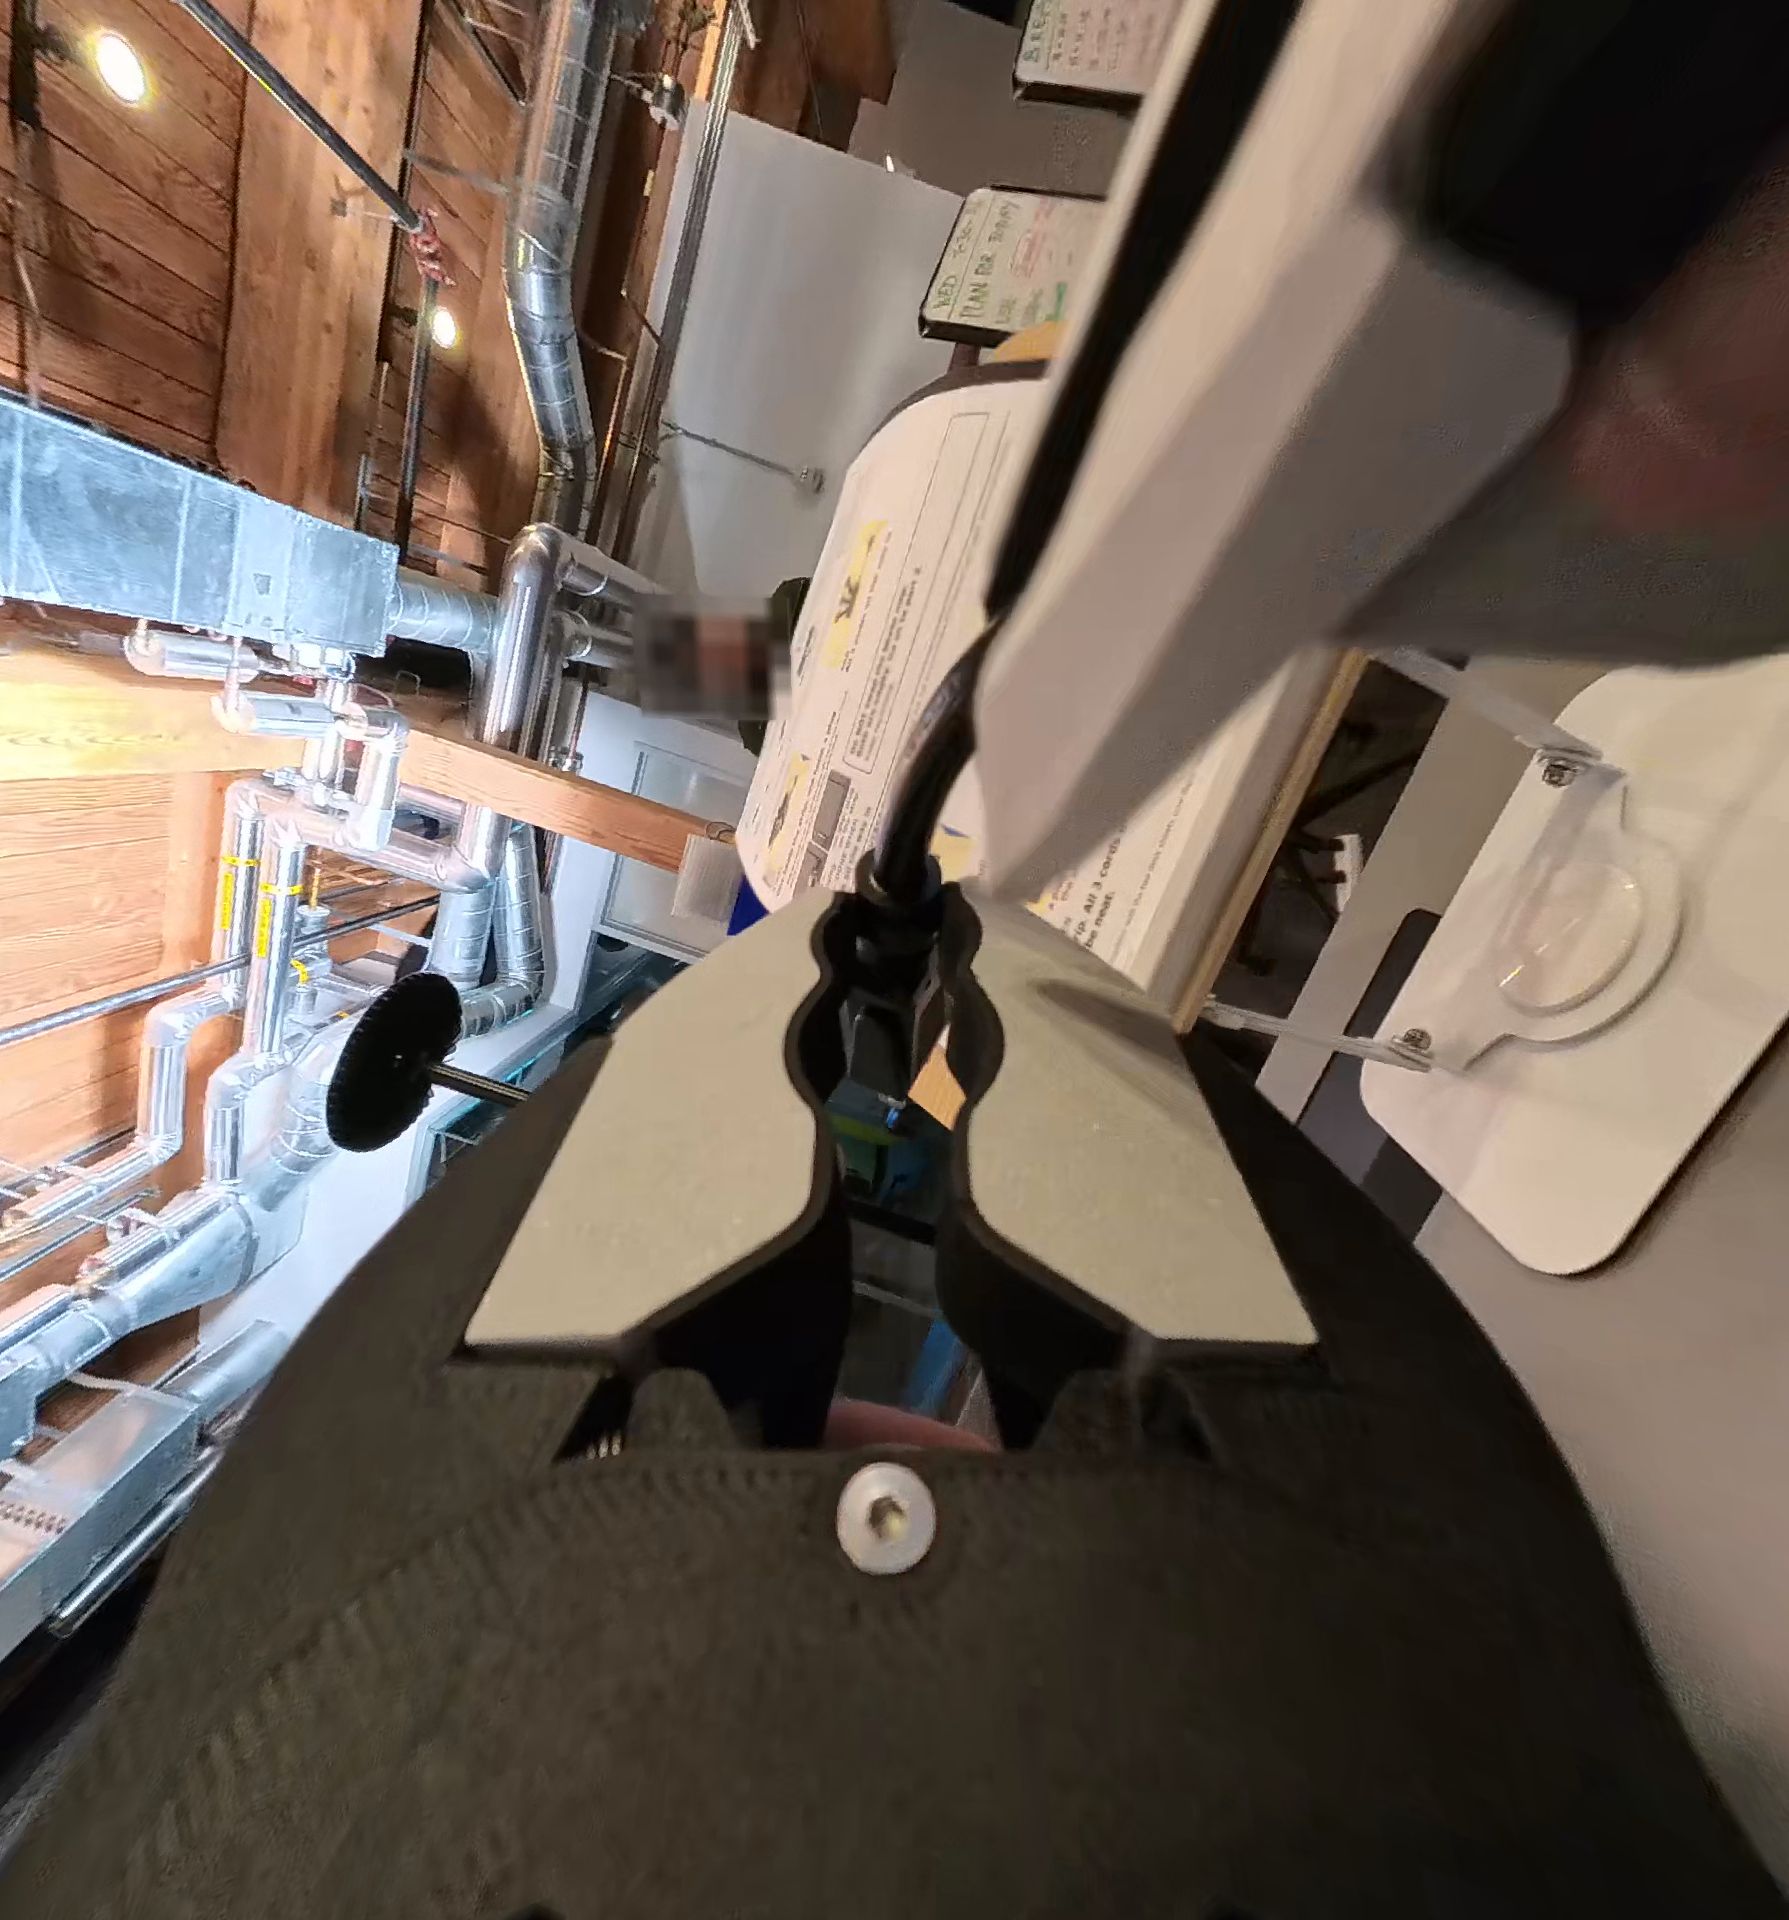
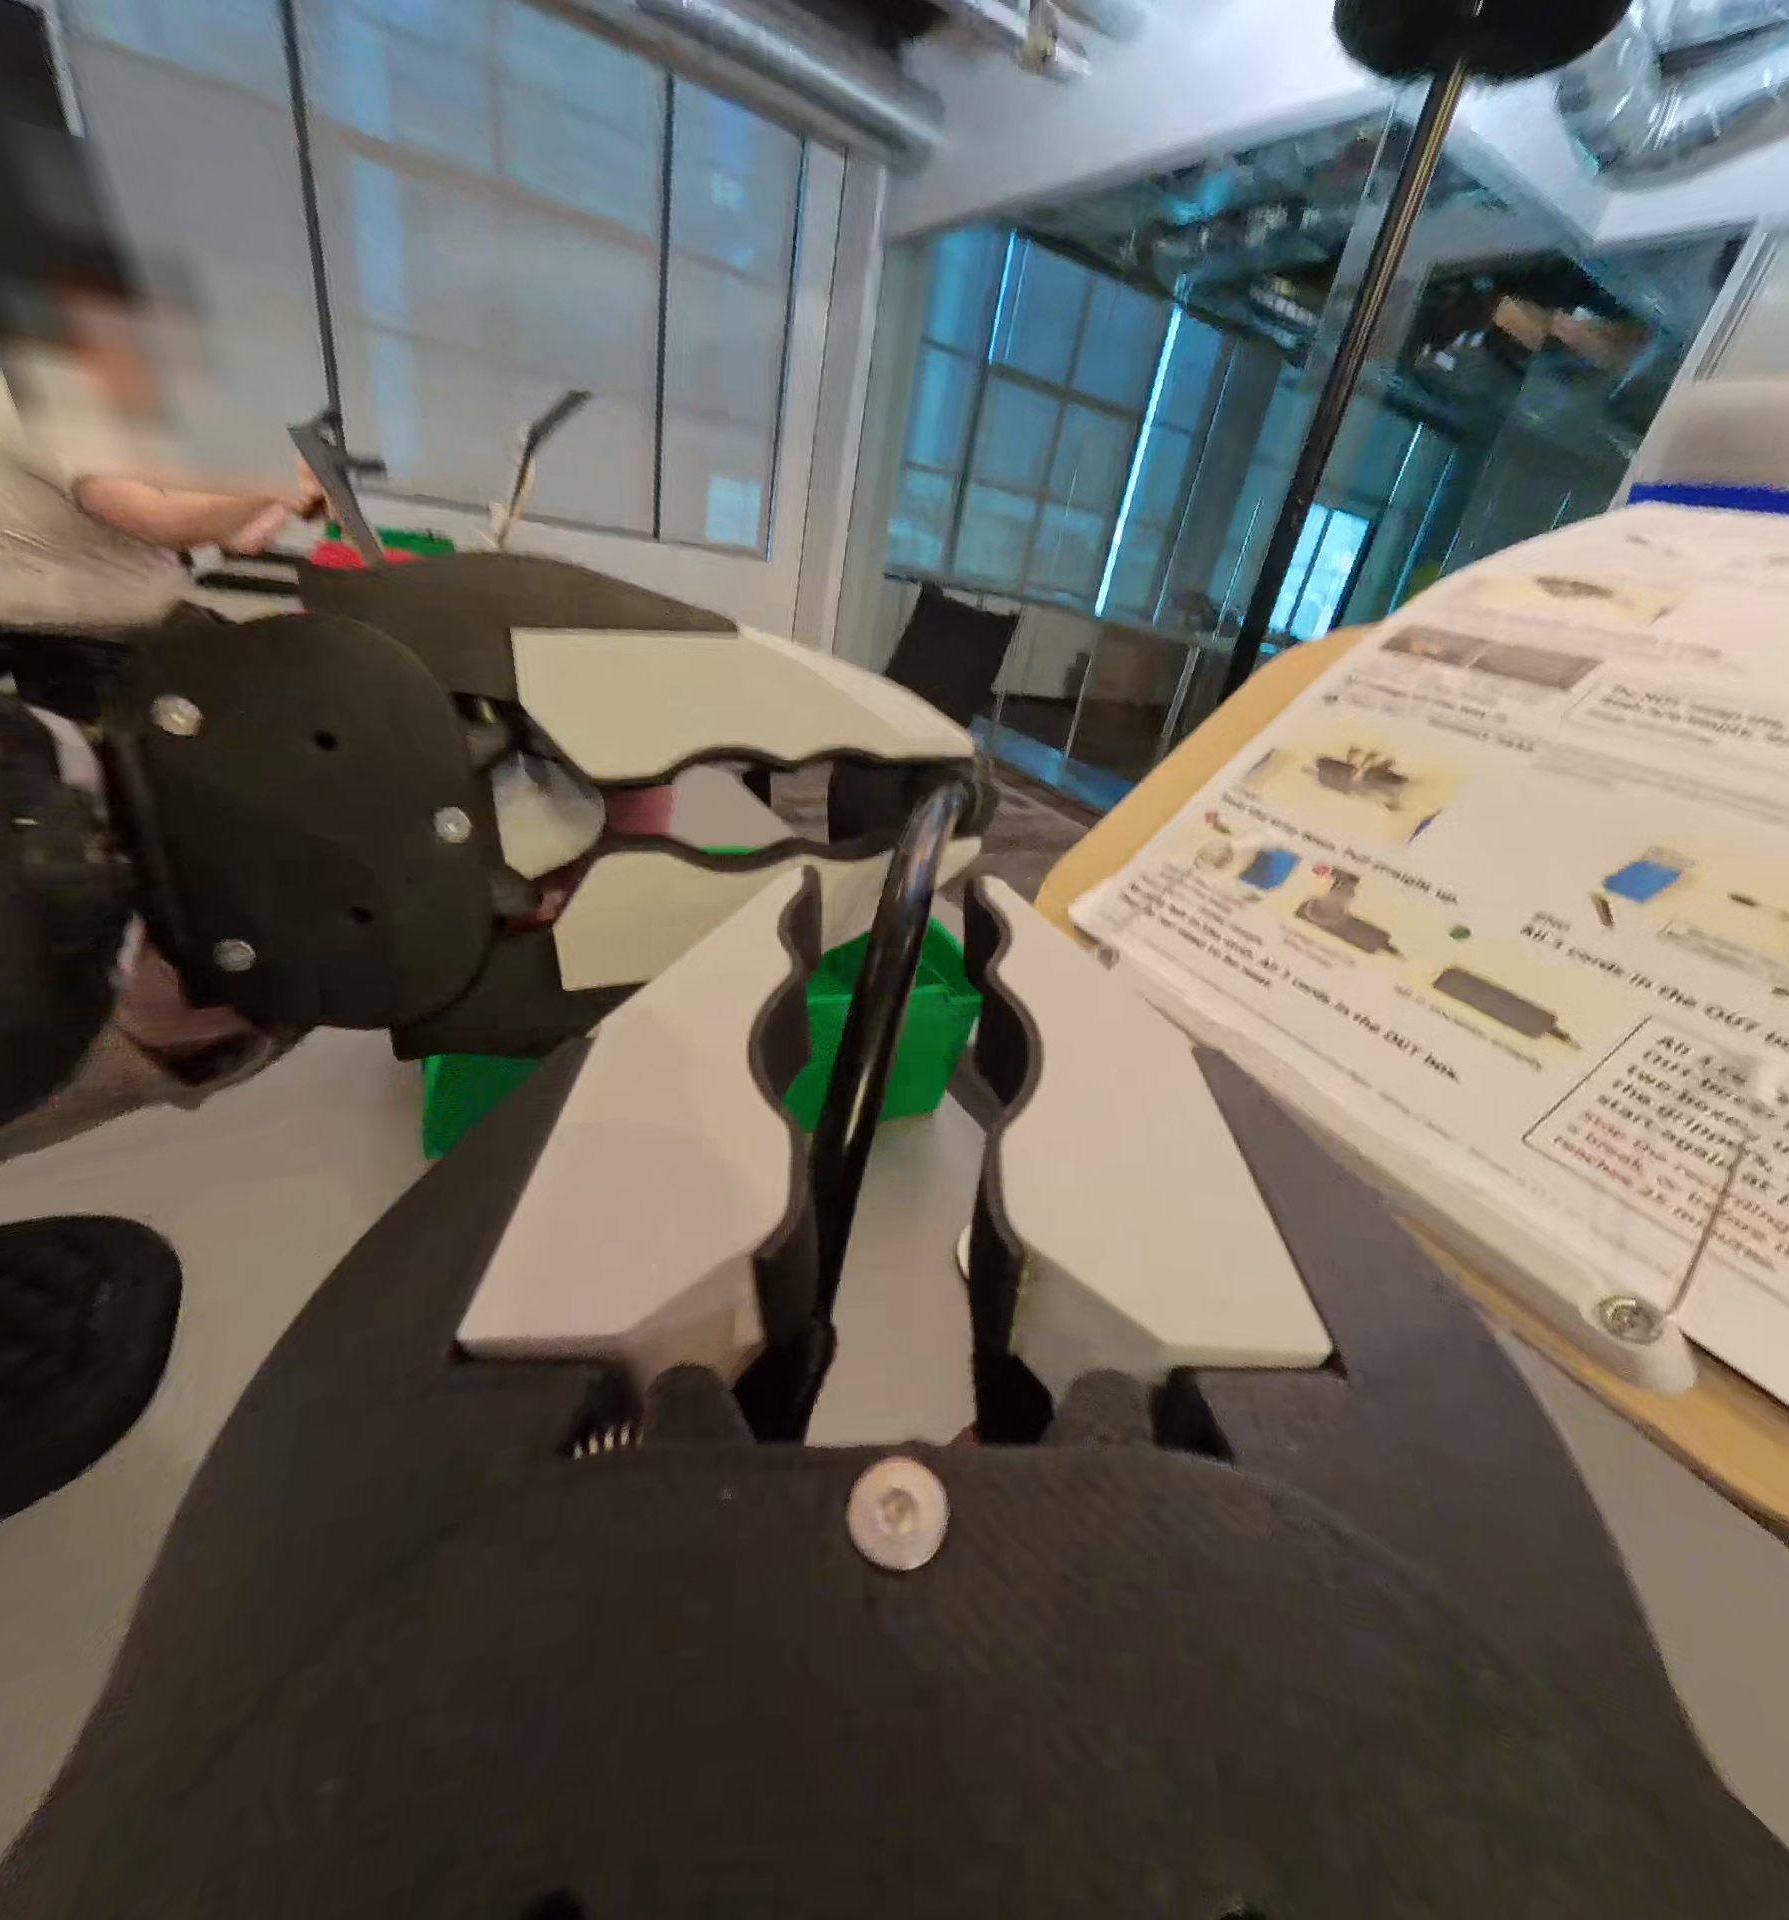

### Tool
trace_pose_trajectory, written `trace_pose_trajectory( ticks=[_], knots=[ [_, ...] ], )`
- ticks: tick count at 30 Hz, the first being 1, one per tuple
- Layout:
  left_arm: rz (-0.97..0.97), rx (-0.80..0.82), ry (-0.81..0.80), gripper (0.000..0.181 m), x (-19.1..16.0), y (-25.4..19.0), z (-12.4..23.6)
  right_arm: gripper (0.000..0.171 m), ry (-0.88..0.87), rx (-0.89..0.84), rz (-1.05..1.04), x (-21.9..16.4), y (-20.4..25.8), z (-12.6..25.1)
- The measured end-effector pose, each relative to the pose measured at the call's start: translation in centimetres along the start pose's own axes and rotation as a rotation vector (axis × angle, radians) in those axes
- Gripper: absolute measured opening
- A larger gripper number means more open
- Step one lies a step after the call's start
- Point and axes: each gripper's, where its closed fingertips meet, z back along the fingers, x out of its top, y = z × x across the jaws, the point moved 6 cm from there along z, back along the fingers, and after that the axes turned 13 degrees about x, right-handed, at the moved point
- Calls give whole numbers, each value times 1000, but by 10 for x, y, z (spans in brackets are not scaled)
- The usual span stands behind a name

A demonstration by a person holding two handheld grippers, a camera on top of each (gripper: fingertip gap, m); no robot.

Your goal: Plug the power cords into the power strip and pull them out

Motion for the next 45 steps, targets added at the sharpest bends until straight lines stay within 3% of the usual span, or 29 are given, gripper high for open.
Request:
trace_pose_trajectory(
  ticks=[1, 4, 13, 16, 20, 27, 32, 37, 45],
  knots=[
    [-10, 6, 3, 14, 1, -1, 0, 19, 25, 7, -4, -5, 0, -3],
    [-21, 12, -8, 14, 3, -1, 2, 1, 16, -40, 6, -9, -3, -3],
    [35, -62, -19, 14, -2, -1, 11, 0, 20, -20, 39, -11, -3, -2],
    [92, -103, -39, 43, -9, 10, 17, 0, 4, 2, 22, -12, -7, 2],
    [97, -164, -47, 63, -29, 21, 17, 0, -30, 89, 0, -13, -9, 8],
    [3, -212, -138, 48, -39, 5, 8, 0, -63, 233, -9, -13, -2, 11],
    [-6, -182, -213, 25, -37, -2, 8, 0, -73, 280, -31, -15, -2, 13],
    [-38, -151, -211, 24, -33, 0, 9, 2, -85, 257, -56, -18, -10, 16],
    [-64, -135, -139, 24, -39, 6, 7, 42, -8, 159, 35, -13, -19, 24]
  ],
)
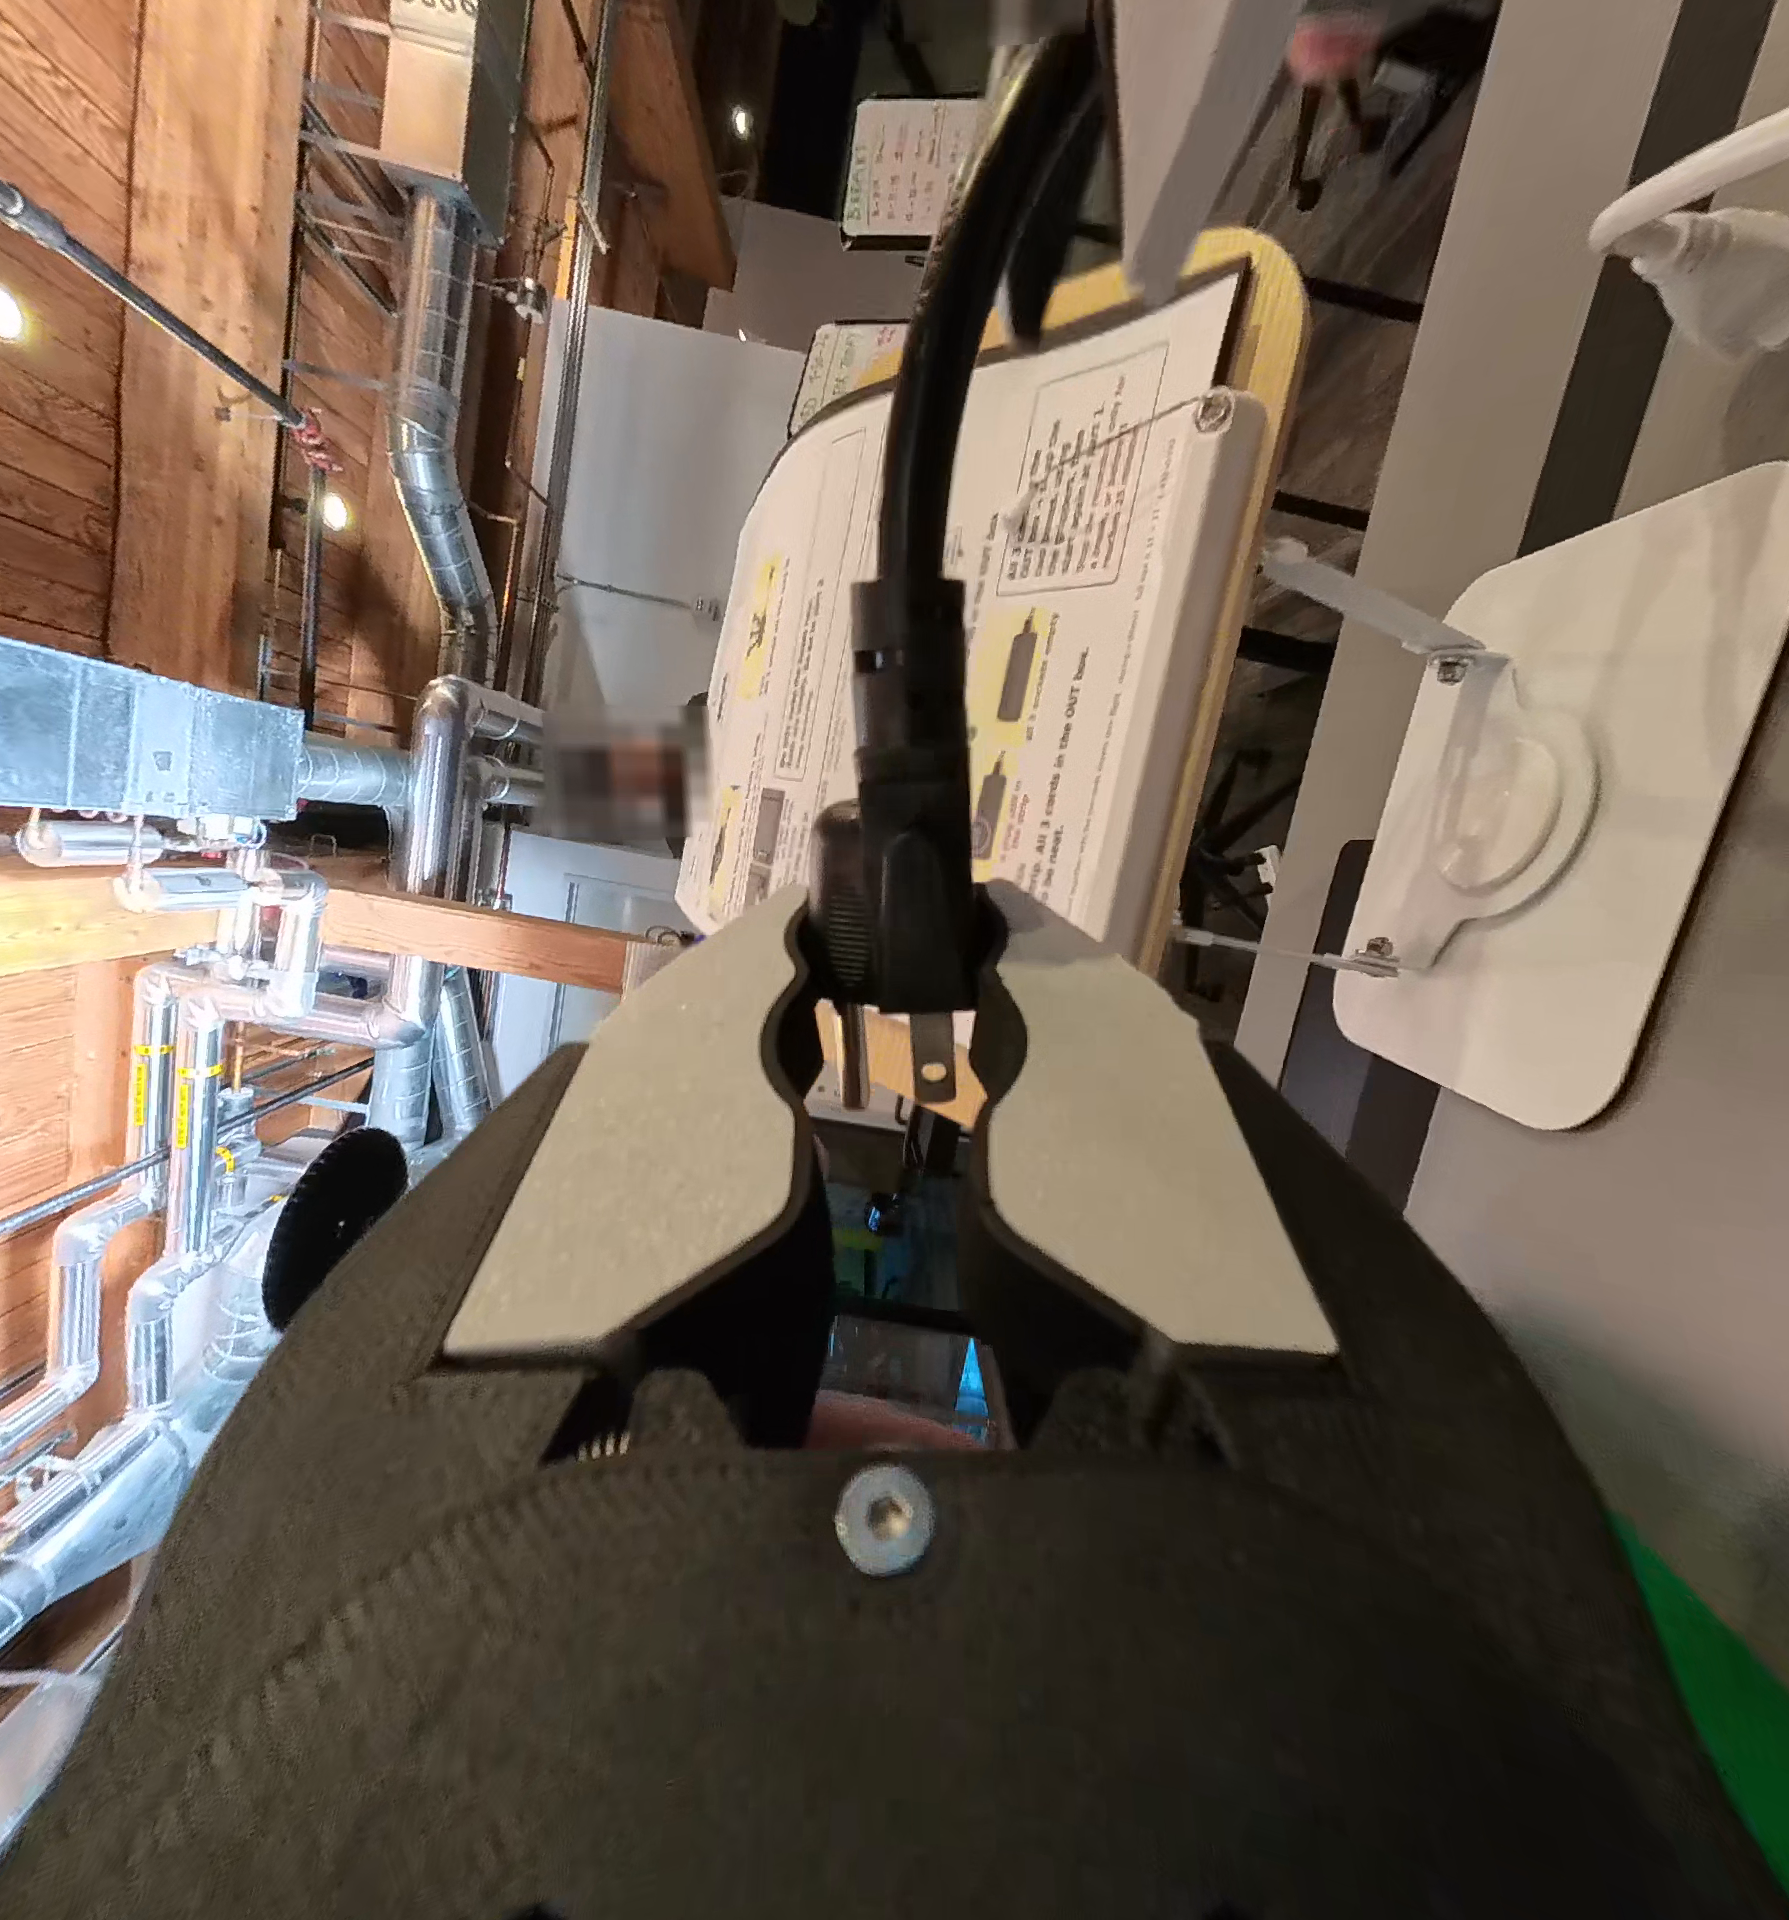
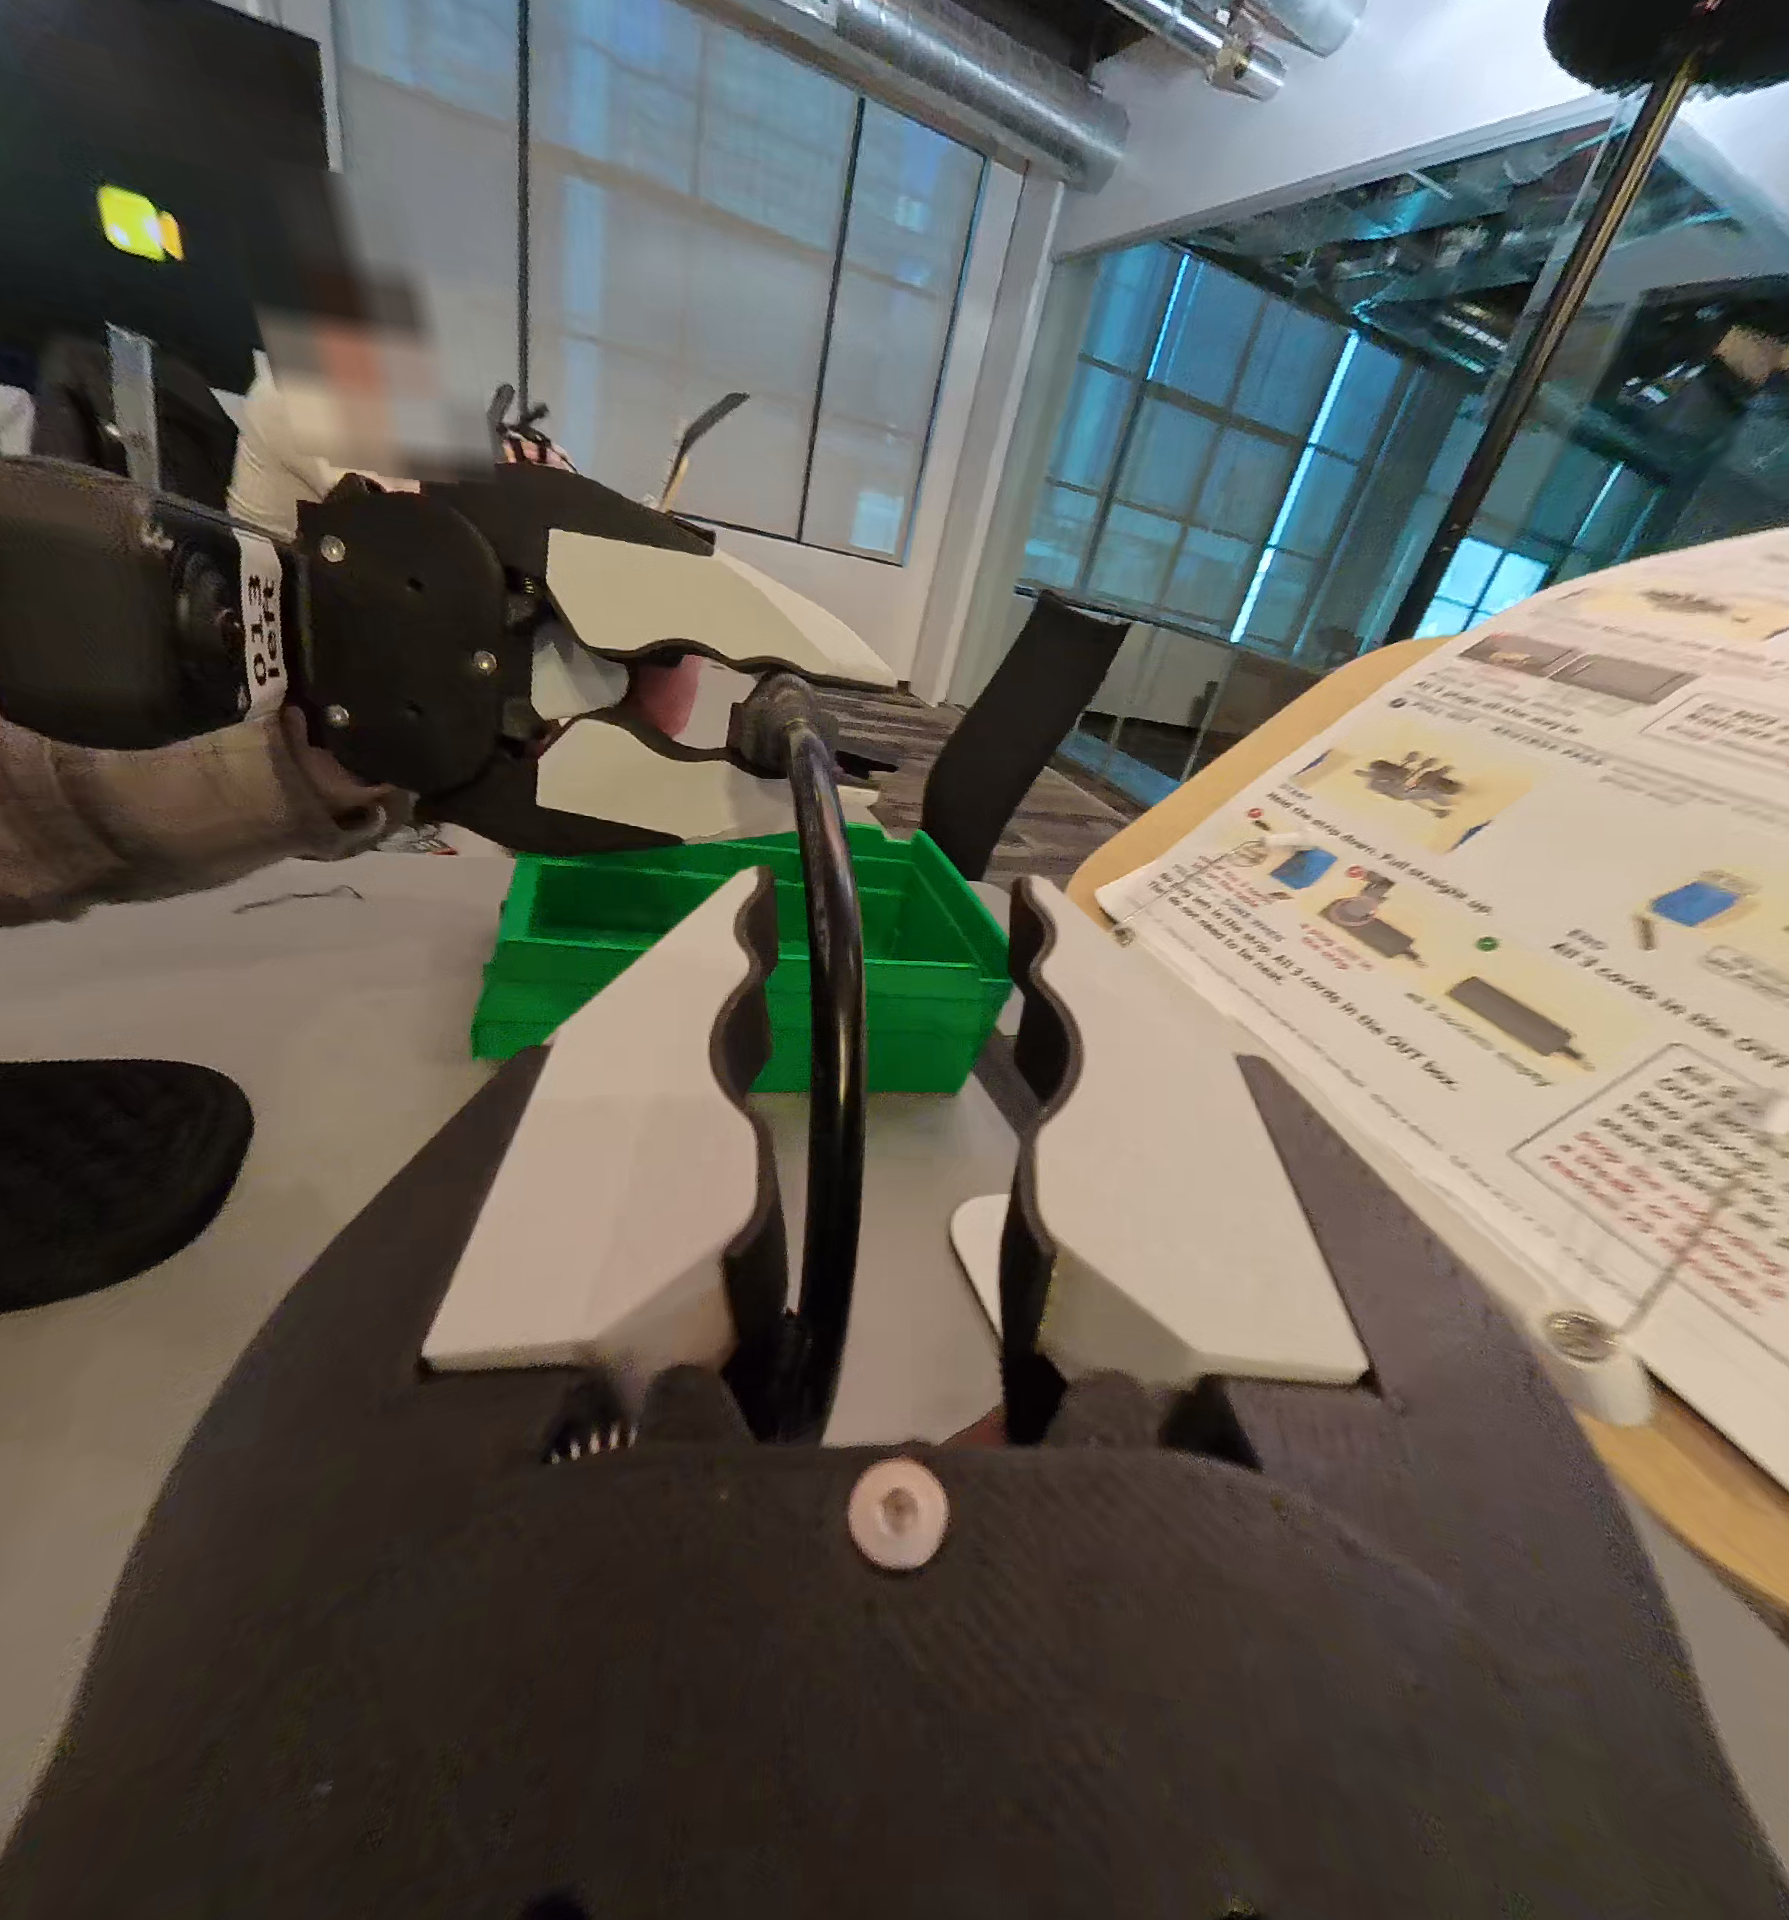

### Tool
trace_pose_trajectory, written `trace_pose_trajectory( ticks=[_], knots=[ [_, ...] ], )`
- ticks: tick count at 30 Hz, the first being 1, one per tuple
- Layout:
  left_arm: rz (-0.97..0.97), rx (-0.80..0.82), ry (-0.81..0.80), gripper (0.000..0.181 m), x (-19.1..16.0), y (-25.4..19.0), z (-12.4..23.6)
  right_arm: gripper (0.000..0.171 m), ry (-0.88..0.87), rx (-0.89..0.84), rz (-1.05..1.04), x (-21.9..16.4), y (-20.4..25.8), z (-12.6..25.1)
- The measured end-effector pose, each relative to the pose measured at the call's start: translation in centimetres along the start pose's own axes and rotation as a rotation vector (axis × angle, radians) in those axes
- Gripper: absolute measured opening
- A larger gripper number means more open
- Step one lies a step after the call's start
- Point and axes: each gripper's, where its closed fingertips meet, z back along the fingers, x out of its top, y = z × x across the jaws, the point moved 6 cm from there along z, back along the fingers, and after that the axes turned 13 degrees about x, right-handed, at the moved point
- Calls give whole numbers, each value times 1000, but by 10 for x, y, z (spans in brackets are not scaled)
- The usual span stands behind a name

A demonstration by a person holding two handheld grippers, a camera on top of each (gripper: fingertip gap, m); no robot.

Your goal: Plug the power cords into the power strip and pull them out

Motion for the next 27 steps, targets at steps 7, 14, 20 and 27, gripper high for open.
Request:
trace_pose_trajectory(
  ticks=[7, 14, 20, 27],
  knots=[
    [-46, -4, 66, 24, -10, 13, 3, 24, 10, -10, 105, 33, 5, 25],
    [-17, 7, 148, 23, -20, 38, 1, 19, 52, 273, 55, 57, 51, -2],
    [23, 38, 184, 23, -20, 59, 8, 39, 73, 311, -59, 32, 67, -53],
    [-61, 68, 215, 23, -28, 68, 21, 35, -2, 322, 22, 59, 74, -41]
  ],
)
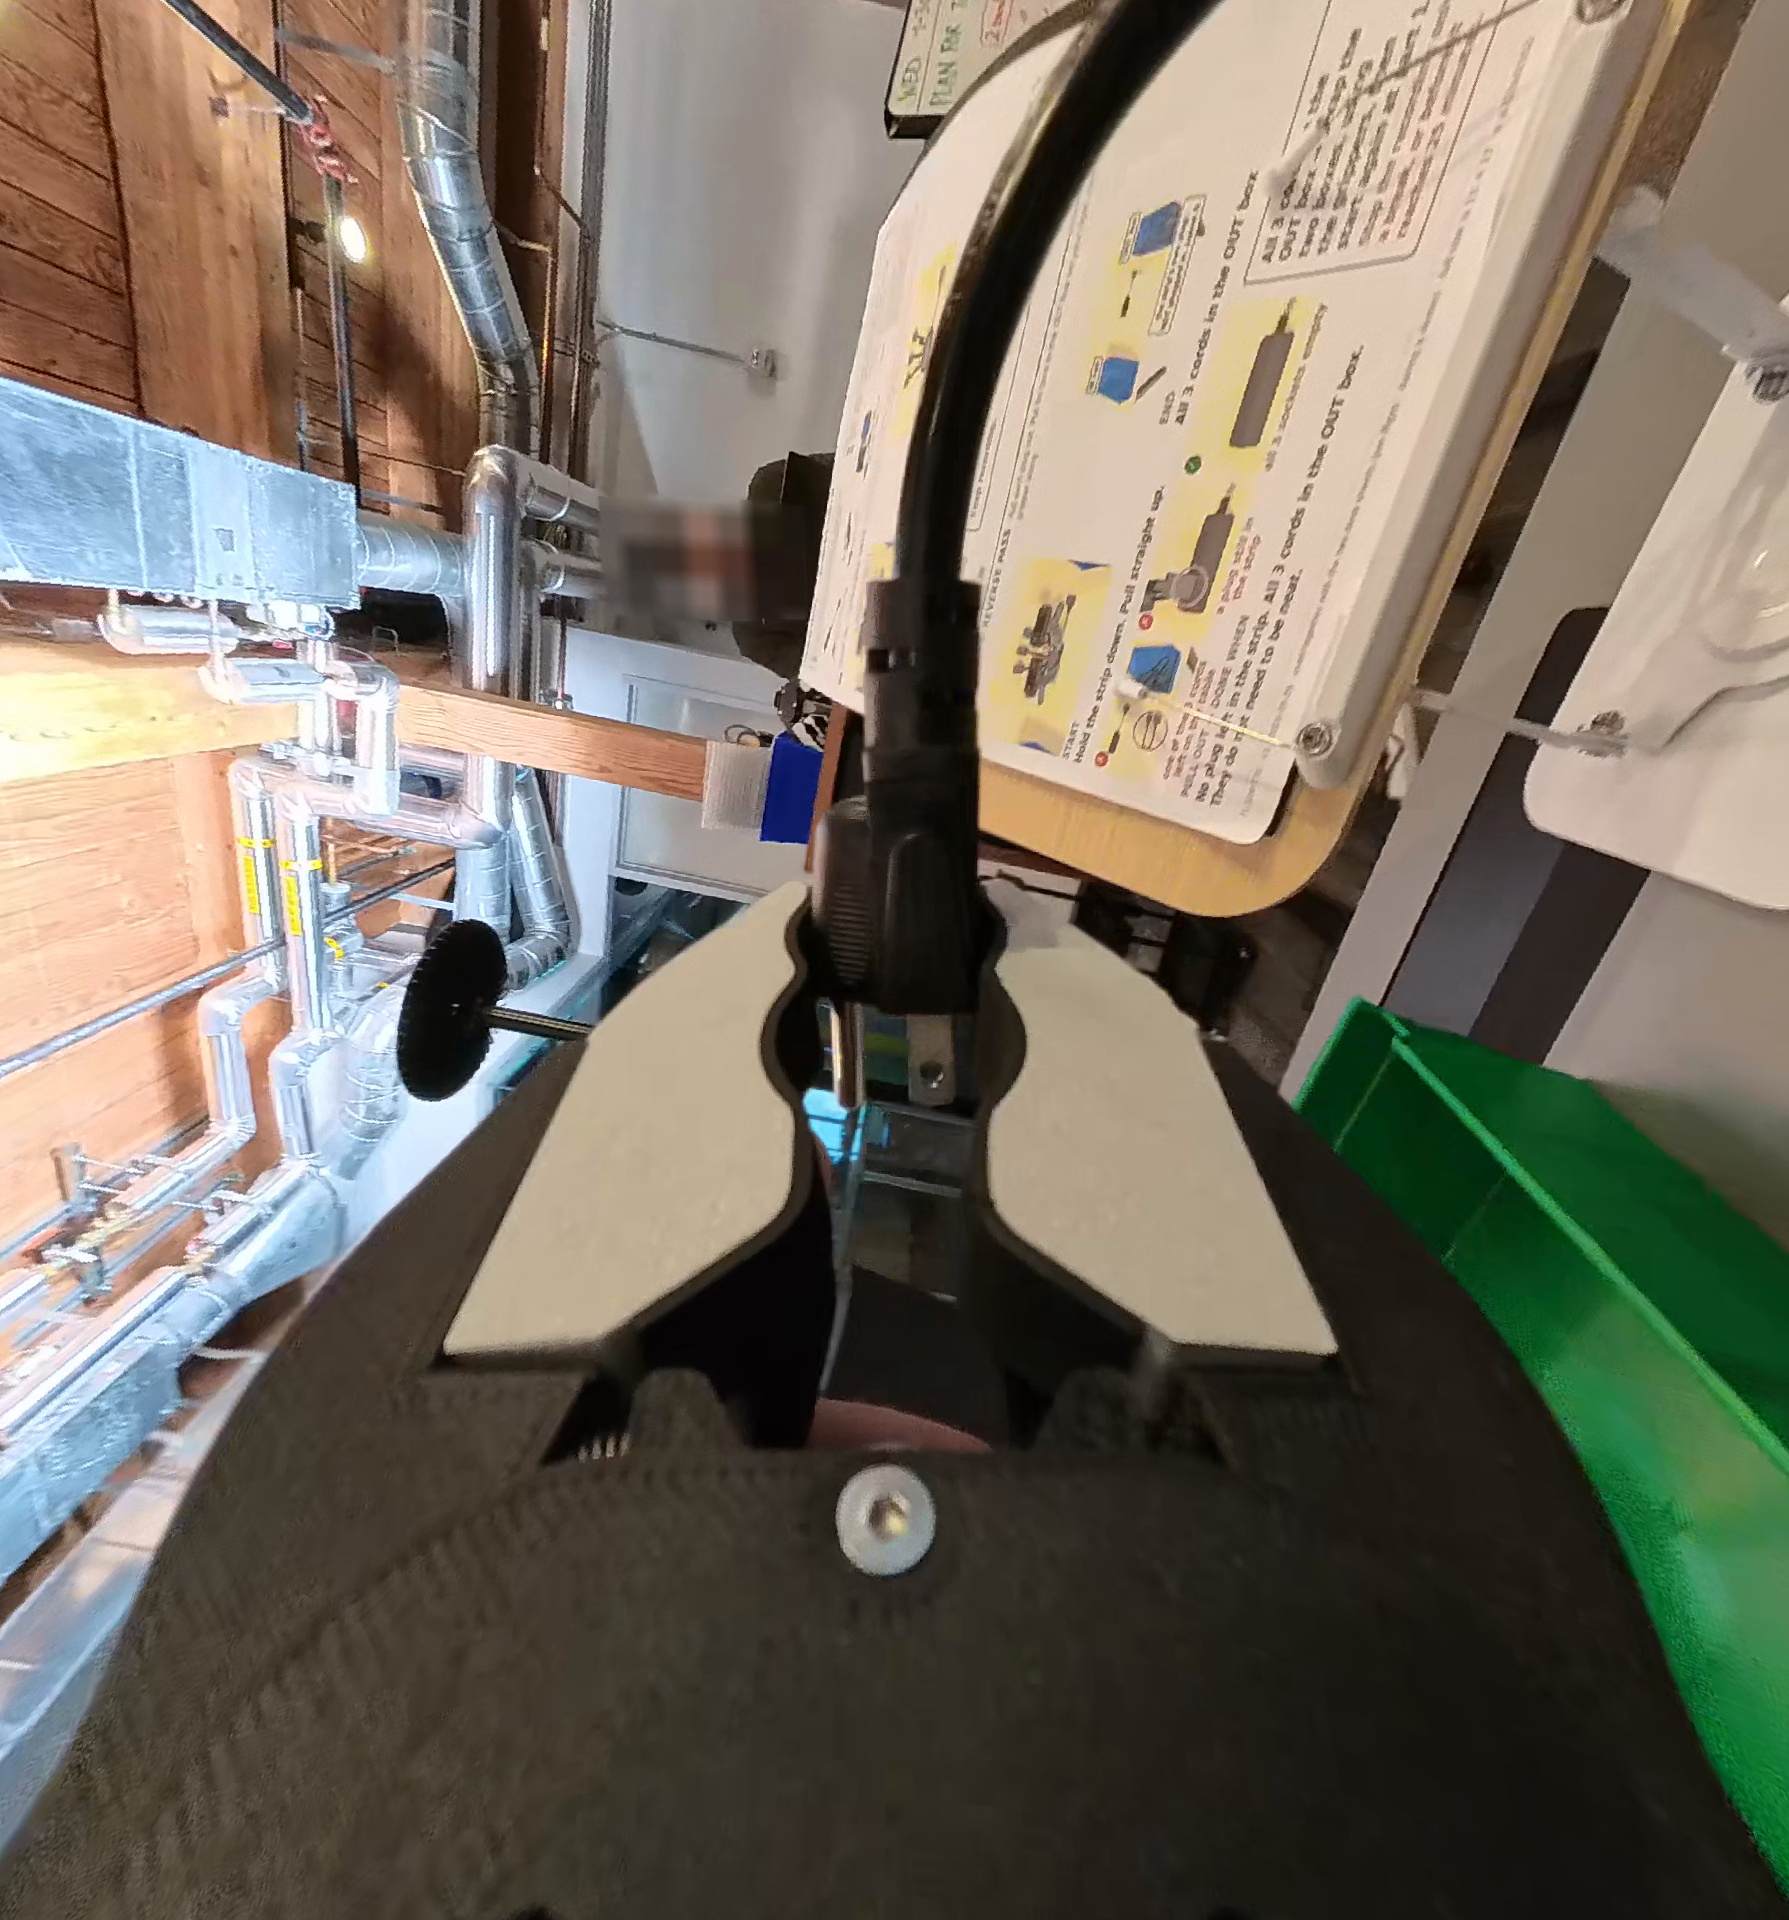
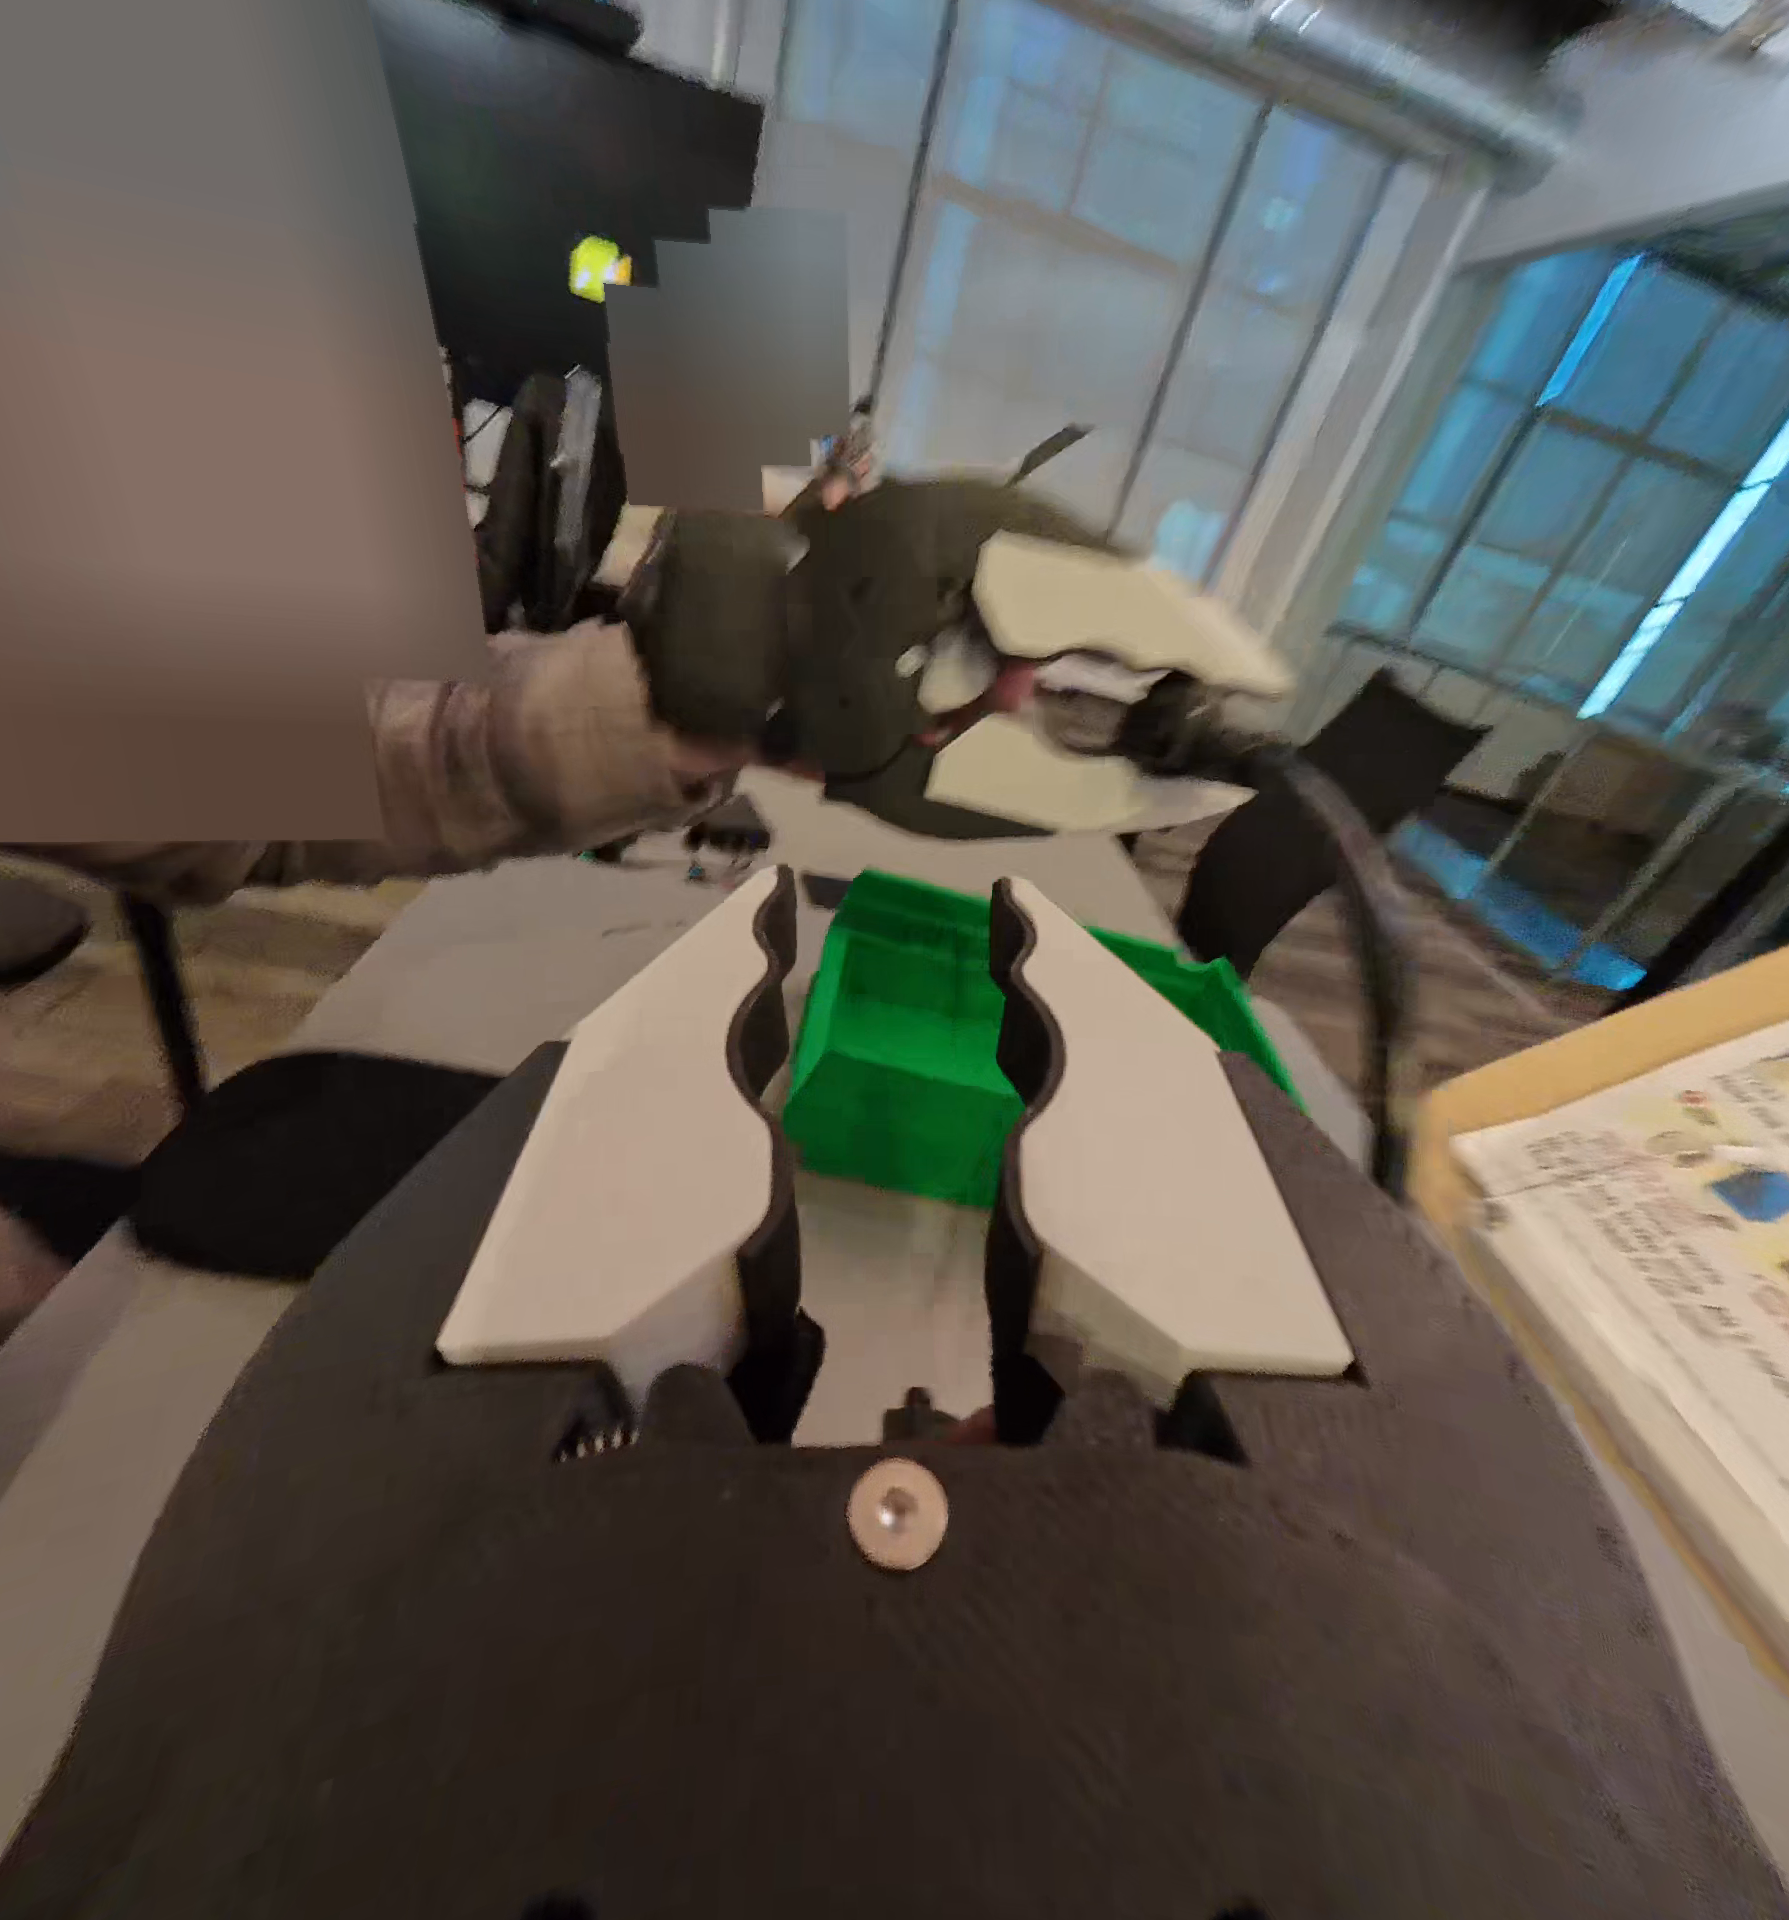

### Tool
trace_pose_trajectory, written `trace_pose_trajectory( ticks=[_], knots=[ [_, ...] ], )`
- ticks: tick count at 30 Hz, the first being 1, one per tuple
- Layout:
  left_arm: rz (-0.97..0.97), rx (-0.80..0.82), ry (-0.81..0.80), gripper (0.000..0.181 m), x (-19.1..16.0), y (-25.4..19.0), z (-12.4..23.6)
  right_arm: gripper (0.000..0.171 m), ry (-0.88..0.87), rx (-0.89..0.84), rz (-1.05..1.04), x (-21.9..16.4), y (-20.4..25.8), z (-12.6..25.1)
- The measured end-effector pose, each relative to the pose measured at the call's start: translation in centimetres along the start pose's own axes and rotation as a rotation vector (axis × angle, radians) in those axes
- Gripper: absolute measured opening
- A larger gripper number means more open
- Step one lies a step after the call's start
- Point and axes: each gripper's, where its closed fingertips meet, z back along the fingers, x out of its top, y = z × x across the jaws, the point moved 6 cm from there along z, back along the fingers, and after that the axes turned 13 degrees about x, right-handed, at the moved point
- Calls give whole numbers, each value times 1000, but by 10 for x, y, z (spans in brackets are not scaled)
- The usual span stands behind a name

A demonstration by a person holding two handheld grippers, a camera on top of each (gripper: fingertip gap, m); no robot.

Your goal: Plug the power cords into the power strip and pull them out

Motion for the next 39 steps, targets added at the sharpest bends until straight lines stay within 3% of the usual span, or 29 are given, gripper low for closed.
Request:
trace_pose_trajectory(
  ticks=[2, 4, 8, 11, 17, 22, 31, 39],
  knots=[
    [-39, 6, -5, 23, 1, 1, 4, 35, -41, -99, 46, 16, -10, 11],
    [-67, 21, -23, 24, 4, 3, 10, 49, -41, -163, 92, 27, -21, 13],
    [-104, 57, -57, 24, 13, 4, 20, 65, 62, -196, 134, 30, -38, -3],
    [-122, 67, -84, 23, 22, 1, 28, 66, 125, -160, 116, 24, -46, -23],
    [-141, 80, -111, 23, 28, -9, 37, 45, 196, -43, 15, 1, -42, -44],
    [-134, 99, -133, 23, 31, -14, 42, 28, 144, -49, -53, -9, -41, -48],
    [-68, 75, -151, 23, 30, -27, 45, 26, 1, -70, -77, -19, -35, -47],
    [-12, 72, -151, 23, 32, -30, 44, 25, -20, -81, -75, -27, -34, -46]
  ],
)
